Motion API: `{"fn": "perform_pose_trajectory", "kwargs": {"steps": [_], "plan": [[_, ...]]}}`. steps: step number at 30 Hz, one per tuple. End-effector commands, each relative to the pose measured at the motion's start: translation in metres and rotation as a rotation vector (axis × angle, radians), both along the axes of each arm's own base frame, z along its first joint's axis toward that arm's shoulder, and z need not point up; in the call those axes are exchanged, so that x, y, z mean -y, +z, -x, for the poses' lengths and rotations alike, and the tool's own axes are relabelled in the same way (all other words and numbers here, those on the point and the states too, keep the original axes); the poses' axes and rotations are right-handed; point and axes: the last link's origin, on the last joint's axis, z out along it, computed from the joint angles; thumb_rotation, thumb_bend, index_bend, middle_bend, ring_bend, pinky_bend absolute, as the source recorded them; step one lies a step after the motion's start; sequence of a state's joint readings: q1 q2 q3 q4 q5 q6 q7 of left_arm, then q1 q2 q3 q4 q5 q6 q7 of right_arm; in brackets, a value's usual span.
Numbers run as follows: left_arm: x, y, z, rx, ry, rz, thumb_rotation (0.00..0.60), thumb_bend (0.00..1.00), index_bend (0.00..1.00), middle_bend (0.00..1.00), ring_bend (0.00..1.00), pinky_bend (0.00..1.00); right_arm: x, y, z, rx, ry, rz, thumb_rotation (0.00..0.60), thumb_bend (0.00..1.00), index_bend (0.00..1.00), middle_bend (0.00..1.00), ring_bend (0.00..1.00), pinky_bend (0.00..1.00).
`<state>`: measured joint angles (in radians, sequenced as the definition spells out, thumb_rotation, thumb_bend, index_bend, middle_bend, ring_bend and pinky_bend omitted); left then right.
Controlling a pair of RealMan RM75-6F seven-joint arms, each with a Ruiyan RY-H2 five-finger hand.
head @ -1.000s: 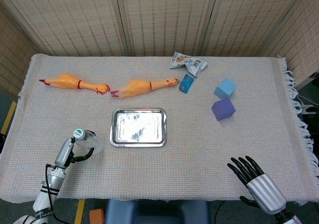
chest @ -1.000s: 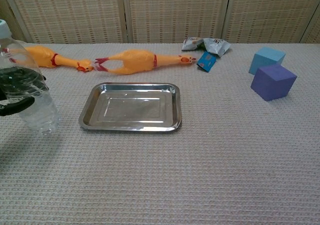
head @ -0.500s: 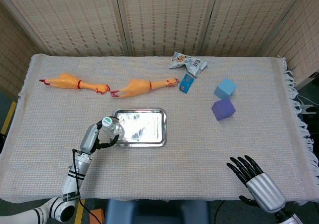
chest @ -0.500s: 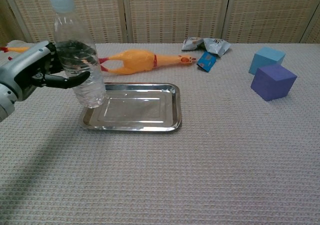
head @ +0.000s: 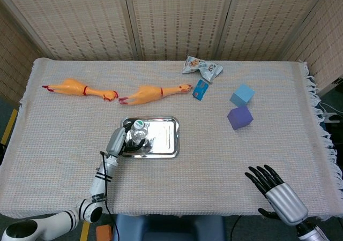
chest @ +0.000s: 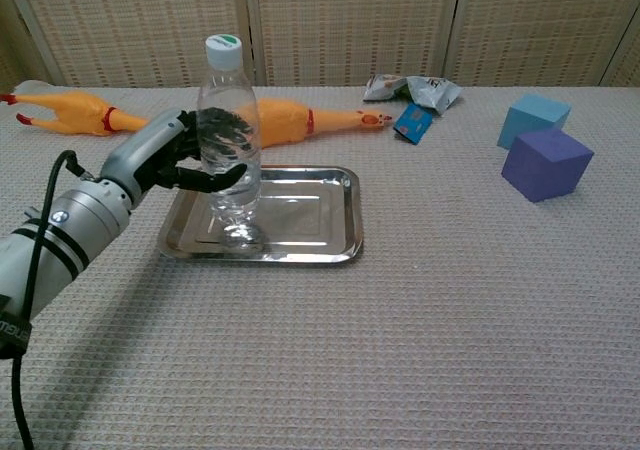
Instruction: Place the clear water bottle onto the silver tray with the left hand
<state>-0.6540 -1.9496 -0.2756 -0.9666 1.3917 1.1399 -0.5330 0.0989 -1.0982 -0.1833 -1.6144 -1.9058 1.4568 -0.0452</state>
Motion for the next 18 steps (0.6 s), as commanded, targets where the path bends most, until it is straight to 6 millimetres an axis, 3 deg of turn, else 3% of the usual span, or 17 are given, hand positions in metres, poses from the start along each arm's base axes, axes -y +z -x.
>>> {"fn": "perform_pose_trajectory", "kwargs": {"steps": [1,4,7,9,11,13,18], "plan": [[-0.0019,-0.007,-0.0016,0.006,0.016,0.001,0.6,0.56,0.43,0.48,0.28,0.3,-0.0005,0.0006,0.0001,0.002,0.001,-0.001,0.6,0.01,0.0,0.0,0.0,0.0],[-0.0032,-0.0116,-0.0008,-0.014,0.03,-0.011,0.6,0.53,0.38,0.44,0.23,0.14,-0.0015,0.0015,-0.0002,0.004,0.005,-0.002,0.6,0.01,0.0,0.0,0.0,0.0],[-0.0031,-0.0153,-0.0001,-0.038,0.036,-0.005,0.6,0.49,0.25,0.35,0.15,0.07,-0.0025,0.0022,-0.0002,0.008,0.008,-0.001,0.6,0.01,0.0,0.0,0.0,0.0],[-0.0033,-0.016,0.0013,-0.052,0.041,0.004,0.6,0.46,0.1,0.21,0.05,0.04,-0.003,0.0024,-0.0009,0.012,0.013,0.0,0.6,0.01,0.0,0.0,0.0,0.0],[-0.0036,-0.0153,0.0025,-0.066,0.05,0.009,0.6,0.42,0.01,0.07,0.0,0.03,-0.0039,0.0024,-0.0017,0.022,0.018,-0.001,0.6,0.01,0.0,0.0,0.0,0.0],[-0.0034,-0.0138,0.0039,-0.073,0.062,0.018,0.6,0.39,0.0,0.01,0.0,0.02,-0.005,0.0028,-0.0019,0.029,0.024,-0.002,0.6,0.01,0.0,0.0,0.0,0.0],[-0.0032,-0.01,0.0048,-0.073,0.08,0.043,0.6,0.36,0.0,0.0,0.0,0.0,-0.0062,0.0028,-0.0016,0.03,0.029,0.0,0.6,0.01,0.0,0.0,0.0,0.0]]}}
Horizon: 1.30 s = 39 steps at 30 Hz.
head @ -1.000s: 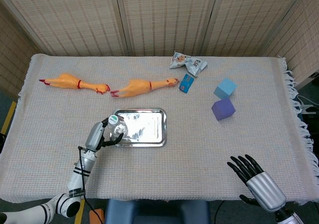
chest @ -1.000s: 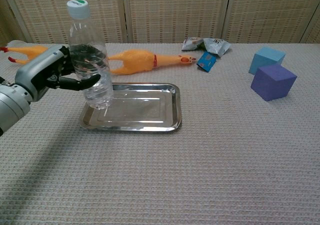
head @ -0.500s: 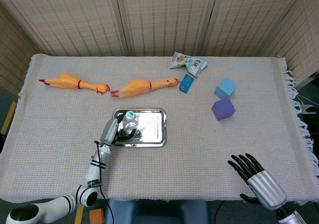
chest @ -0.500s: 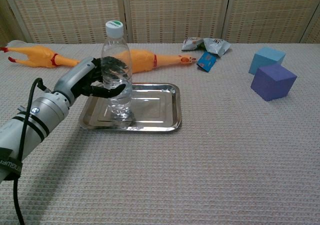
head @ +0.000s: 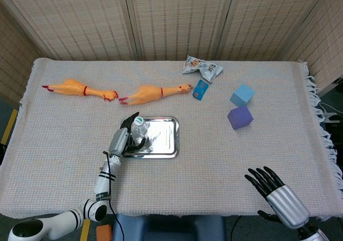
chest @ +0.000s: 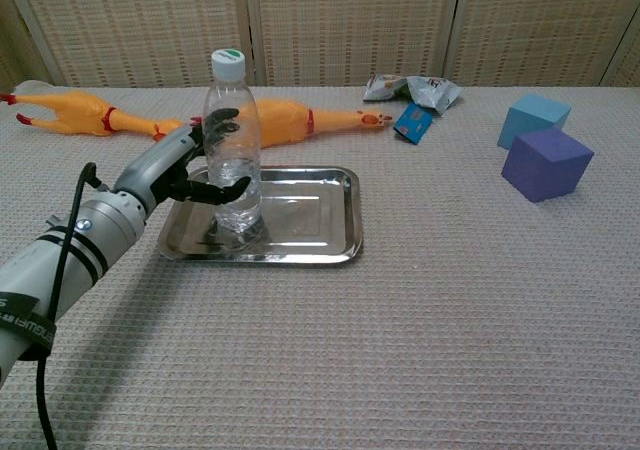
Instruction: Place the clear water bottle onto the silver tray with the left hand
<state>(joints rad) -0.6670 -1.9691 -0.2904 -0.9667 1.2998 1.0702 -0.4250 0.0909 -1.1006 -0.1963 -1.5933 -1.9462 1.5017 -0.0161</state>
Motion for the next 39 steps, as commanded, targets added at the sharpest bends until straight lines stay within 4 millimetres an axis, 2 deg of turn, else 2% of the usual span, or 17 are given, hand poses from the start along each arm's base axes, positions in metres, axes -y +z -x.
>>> {"fn": "perform_pose_trajectory", "kwargs": {"steps": [1,16,22,25,29,32,35,39], "plan": [[0.0,0.003,0.002,-0.004,0.008,0.008,0.6,0.36,0.0,0.0,0.0,0.0,0.0,0.0,0.0,-0.001,-0.001,0.0,0.6,0.01,0.0,0.0,0.0,0.0],[0.005,0.023,0.008,-0.035,-0.015,0.009,0.6,0.34,0.0,0.0,0.0,0.0,-0.002,-0.002,-0.001,-0.014,0.001,0.001,0.6,0.01,0.0,0.0,0.0,0.0],[0.015,0.036,0.031,-0.162,-0.05,0.0,0.6,0.35,0.0,0.0,0.0,0.0,-0.003,-0.001,-0.001,-0.019,-0.002,0.0,0.6,0.01,0.0,0.0,0.0,0.0],[0.031,0.052,0.054,-0.275,-0.089,-0.042,0.6,0.35,0.0,0.0,0.0,0.0,-0.002,0.001,-0.001,-0.014,-0.004,0.013,0.6,0.01,0.0,0.0,0.0,0.0],[0.064,0.087,0.093,-0.398,-0.118,-0.134,0.6,0.34,0.0,0.0,0.0,0.0,0.0,0.0,0.0,-0.019,-0.012,0.011,0.6,0.01,0.0,0.0,0.0,0.0],[0.097,0.117,0.128,-0.517,-0.125,-0.211,0.6,0.34,0.0,0.0,0.0,0.0,0.0,-0.002,0.0,-0.025,-0.013,0.004,0.6,0.01,0.0,0.0,0.0,0.0],[0.142,0.147,0.156,-0.638,-0.125,-0.282,0.6,0.35,0.0,0.0,0.0,0.0,-0.001,-0.001,-0.001,-0.025,-0.017,0.013,0.6,0.01,0.0,0.0,0.0,0.0],[0.173,0.168,0.17,-0.74,-0.086,-0.29,0.6,0.35,0.0,0.0,0.0,0.0,0.001,-0.001,0.0,-0.028,-0.028,0.03,0.6,0.01,0.0,0.0,0.0,0.0]]}}
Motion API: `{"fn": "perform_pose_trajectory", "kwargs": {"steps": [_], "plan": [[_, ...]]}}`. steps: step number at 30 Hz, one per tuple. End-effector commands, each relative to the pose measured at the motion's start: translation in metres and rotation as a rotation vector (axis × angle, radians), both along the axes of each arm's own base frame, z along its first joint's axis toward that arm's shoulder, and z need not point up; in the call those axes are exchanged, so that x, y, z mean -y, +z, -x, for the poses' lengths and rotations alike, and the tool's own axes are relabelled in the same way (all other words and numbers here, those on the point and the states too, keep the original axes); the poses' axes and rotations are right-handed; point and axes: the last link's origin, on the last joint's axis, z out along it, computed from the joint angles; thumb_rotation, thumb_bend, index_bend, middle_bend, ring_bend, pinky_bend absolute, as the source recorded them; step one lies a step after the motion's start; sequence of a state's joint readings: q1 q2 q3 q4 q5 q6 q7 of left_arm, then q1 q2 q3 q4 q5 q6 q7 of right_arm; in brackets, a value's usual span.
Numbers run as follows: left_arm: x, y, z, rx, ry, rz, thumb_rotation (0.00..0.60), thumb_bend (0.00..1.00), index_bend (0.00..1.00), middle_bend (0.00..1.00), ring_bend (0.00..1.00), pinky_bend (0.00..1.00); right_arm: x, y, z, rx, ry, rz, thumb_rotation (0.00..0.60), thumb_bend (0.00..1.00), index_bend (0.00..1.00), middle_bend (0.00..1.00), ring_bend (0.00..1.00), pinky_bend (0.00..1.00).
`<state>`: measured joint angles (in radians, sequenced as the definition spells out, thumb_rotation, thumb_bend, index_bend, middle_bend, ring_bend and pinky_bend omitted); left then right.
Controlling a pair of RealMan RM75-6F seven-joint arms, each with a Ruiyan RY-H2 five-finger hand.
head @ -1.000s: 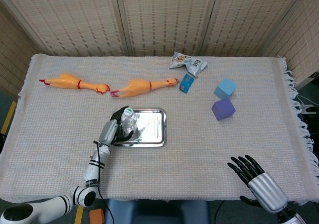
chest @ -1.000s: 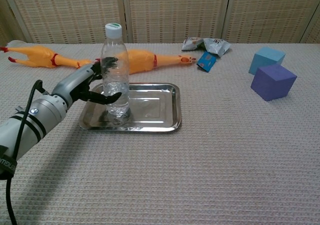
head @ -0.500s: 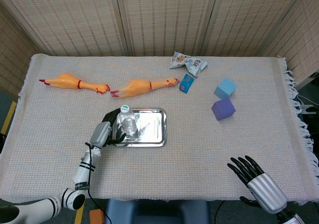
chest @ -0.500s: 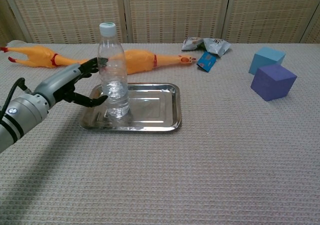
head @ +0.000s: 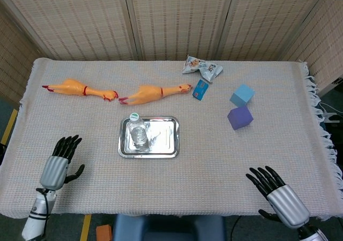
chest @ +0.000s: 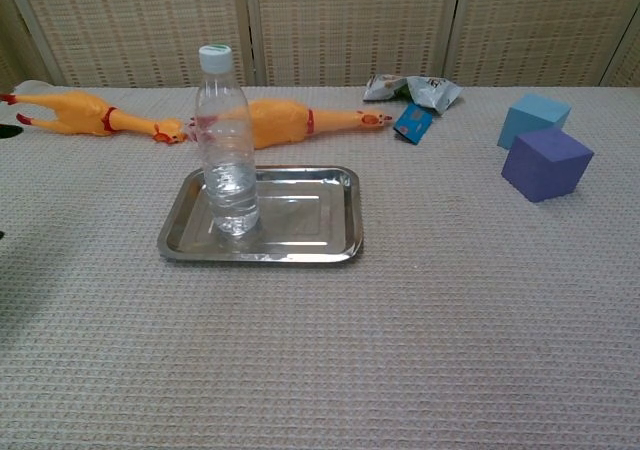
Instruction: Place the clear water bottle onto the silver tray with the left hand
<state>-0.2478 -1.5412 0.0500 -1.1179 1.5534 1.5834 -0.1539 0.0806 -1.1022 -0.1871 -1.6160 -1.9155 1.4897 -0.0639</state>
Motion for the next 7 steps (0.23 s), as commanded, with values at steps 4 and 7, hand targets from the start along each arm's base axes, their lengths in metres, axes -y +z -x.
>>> {"fn": "perform_pose_trajectory", "kwargs": {"steps": [4,7], "plan": [[0.047,0.038,0.008,-0.17,0.019,-0.036,0.6,0.35,0.0,0.0,0.0,0.0,0.001,-0.001,0.0,-0.006,-0.009,0.005,0.6,0.01,0.0,0.0,0.0,0.0],[0.049,0.04,0.007,-0.169,0.04,-0.02,0.6,0.35,0.0,0.0,0.0,0.0,0.001,-0.001,0.0,-0.009,-0.009,0.005,0.6,0.01,0.0,0.0,0.0,0.0]]}}
